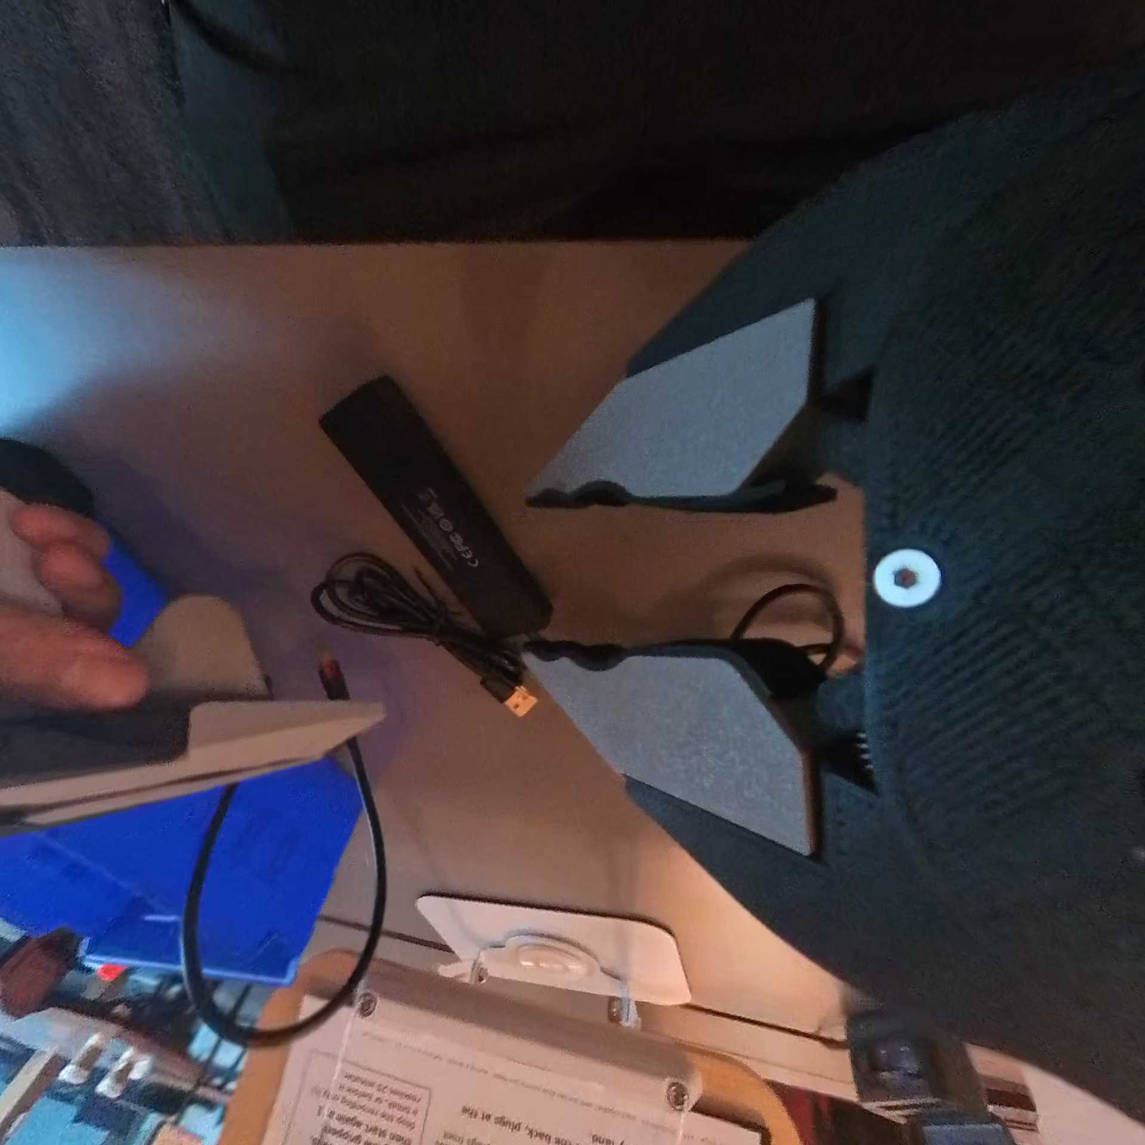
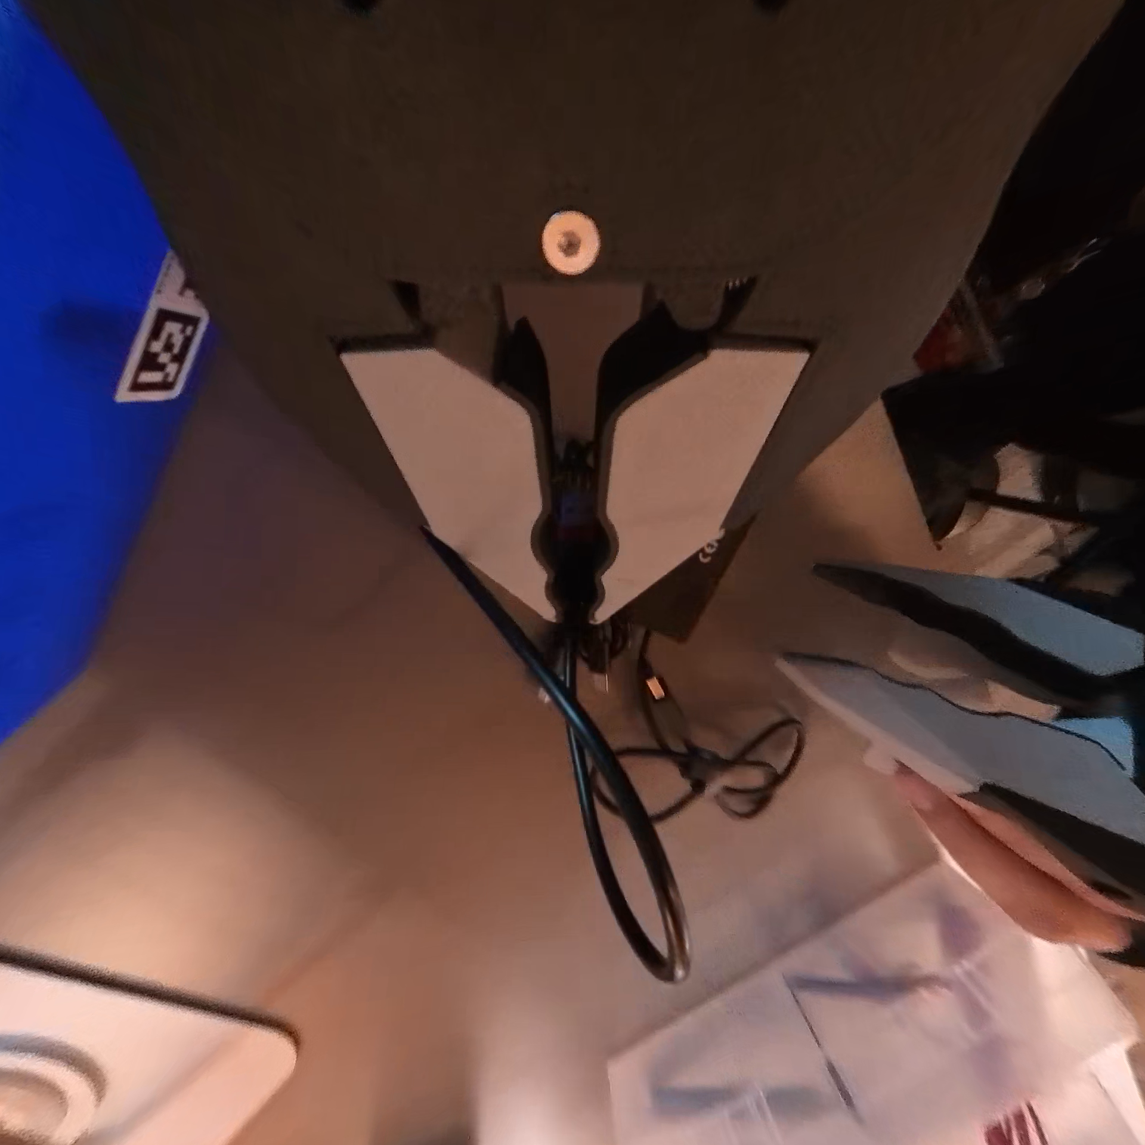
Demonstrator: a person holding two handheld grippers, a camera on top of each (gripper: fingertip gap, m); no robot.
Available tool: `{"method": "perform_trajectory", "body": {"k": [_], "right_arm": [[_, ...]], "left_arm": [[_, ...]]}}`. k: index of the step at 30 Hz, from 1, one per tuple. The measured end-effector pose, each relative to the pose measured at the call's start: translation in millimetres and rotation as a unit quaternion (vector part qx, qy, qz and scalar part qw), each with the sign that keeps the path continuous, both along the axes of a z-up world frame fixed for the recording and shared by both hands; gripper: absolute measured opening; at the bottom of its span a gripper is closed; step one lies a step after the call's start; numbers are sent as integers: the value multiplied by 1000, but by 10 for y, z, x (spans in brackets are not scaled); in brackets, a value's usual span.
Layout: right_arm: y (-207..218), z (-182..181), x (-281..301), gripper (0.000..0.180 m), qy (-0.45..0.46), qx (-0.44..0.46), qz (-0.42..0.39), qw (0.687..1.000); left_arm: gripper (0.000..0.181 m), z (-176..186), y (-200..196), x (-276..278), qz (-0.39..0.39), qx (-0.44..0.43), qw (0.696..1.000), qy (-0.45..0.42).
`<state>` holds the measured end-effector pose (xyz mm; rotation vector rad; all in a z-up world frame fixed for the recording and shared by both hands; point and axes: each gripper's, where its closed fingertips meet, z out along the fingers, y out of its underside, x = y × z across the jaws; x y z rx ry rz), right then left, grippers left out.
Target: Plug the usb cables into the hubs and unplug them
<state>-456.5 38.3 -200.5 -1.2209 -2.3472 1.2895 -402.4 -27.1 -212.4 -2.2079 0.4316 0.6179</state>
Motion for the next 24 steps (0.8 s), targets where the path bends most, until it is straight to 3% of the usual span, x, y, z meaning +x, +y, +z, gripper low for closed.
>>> {"method": "perform_trajectory", "body": {"k": [7, 11, 14, 15, 18, 24], "right_arm": [[104, -147, 51, 3, -48, 16, -7, 999], [150, -256, 50, 3, -78, 21, -15, 997], [177, -357, 74, 4, -106, 38, -14, 994], [185, -372, 85, 9, -113, 42, -13, 993], [220, -358, 106, 29, -119, 54, -19, 991], [204, -56, 253, 42, -81, 83, -10, 993]], "left_arm": [[32, -96, -208, -639, 144, -33, 989, 10], [35, -76, -181, -784, 137, -38, 990, -17], [19, -253, -241, -853, 122, -113, 986, -9], [12, -304, -267, -887, 120, -133, 984, -1], [11, -302, -274, -918, 106, -144, 984, 5], [11, -300, -416, -1070, 119, -152, 980, 41]]}}
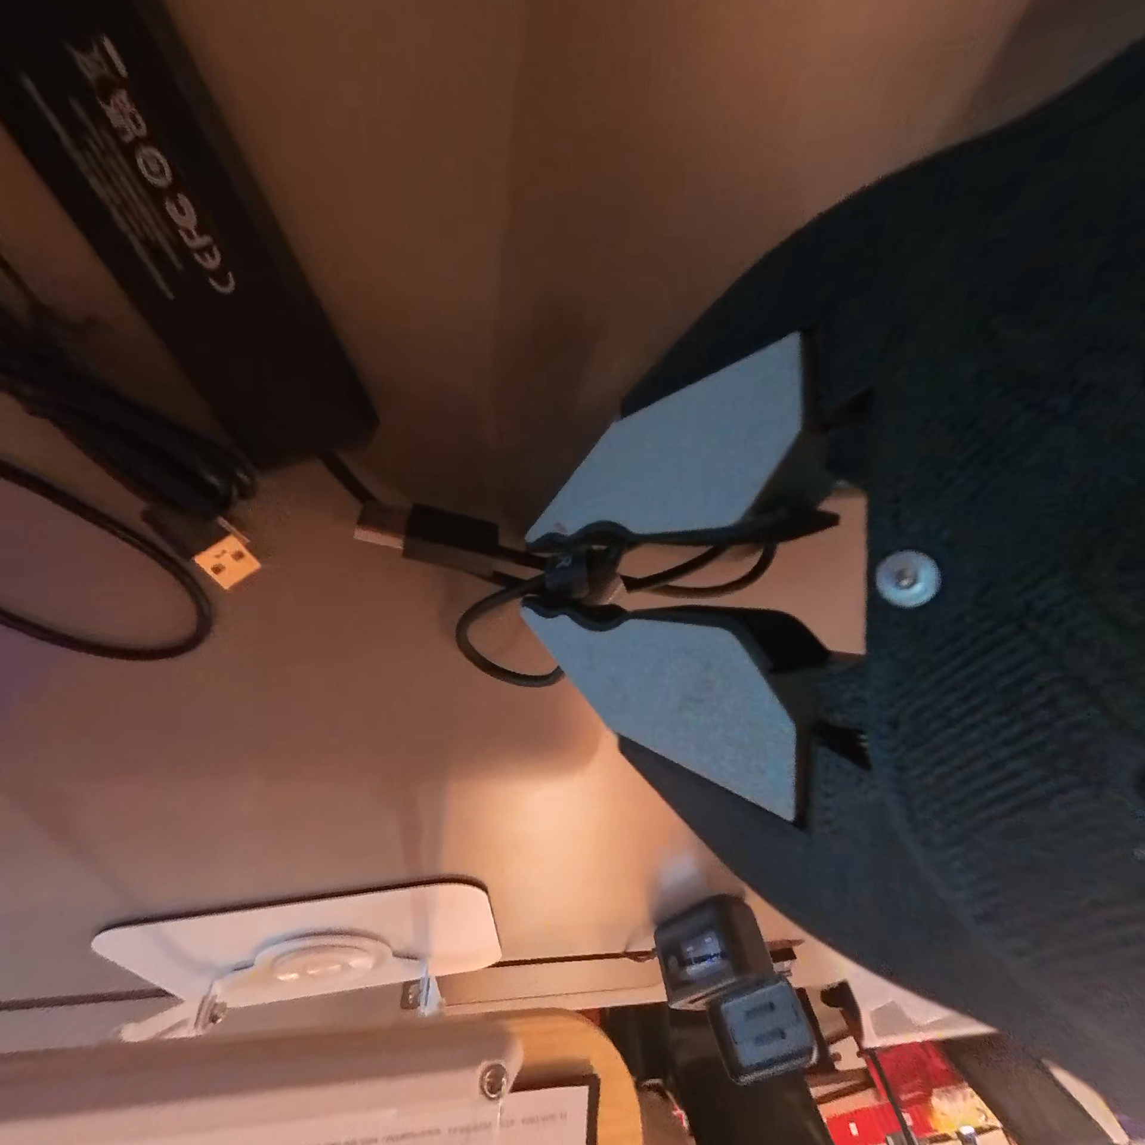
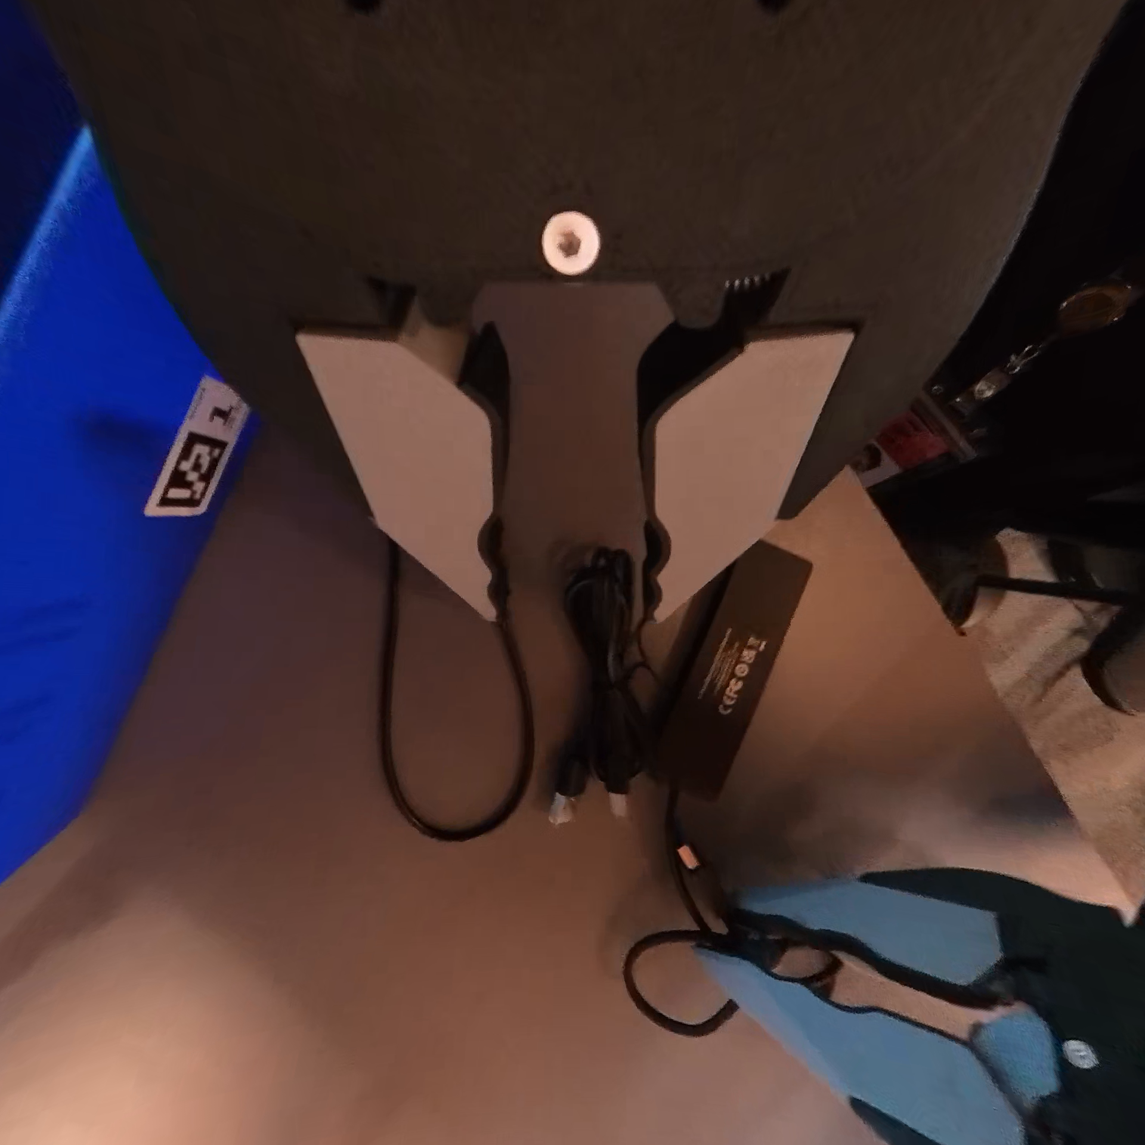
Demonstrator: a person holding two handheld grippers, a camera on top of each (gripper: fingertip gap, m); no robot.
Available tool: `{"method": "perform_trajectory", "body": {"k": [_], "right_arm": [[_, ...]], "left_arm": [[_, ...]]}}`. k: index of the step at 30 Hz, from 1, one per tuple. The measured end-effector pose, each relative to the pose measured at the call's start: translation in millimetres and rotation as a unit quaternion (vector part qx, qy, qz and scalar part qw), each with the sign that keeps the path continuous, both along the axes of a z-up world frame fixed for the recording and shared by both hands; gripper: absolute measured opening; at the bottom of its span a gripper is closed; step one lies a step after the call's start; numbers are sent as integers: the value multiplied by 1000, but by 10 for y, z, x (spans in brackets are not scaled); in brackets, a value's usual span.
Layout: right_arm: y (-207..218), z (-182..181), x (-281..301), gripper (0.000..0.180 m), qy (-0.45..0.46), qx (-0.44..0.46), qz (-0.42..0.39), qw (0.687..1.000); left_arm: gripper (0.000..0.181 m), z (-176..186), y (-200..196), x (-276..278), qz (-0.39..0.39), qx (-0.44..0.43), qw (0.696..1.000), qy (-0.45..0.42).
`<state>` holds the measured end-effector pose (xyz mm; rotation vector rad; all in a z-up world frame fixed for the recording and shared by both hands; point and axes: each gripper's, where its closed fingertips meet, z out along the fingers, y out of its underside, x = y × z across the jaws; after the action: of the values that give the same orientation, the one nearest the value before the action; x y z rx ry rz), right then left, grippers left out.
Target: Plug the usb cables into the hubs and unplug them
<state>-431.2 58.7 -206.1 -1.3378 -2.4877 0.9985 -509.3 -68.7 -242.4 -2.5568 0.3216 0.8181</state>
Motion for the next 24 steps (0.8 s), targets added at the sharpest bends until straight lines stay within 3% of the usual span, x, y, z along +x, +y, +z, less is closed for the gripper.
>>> {"method": "perform_trajectory", "body": {"k": [3, 6, 13, 18, 24], "right_arm": [[-220, 182, 199, 43, 23, 7, 52, 998], [-524, 138, 467, 42, 4, 19, 119, 993], [-740, -353, 466, 51, -39, 100, 117, 987], [-722, -411, 345, 46, -20, 118, 100, 988], [-768, -305, 398, 37, -64, 20, 114, 991]], "left_arm": [[11, 21, -50, -19, 11, 11, 1000, 3], [21, 57, -139, 29, 30, 18, 999, -8], [47, 244, -235, 382, 22, 34, 999, -1], [47, 194, -50, 646, -18, 58, 998, 19], [47, 196, 269, 795, -63, 100, 990, 74]]}}
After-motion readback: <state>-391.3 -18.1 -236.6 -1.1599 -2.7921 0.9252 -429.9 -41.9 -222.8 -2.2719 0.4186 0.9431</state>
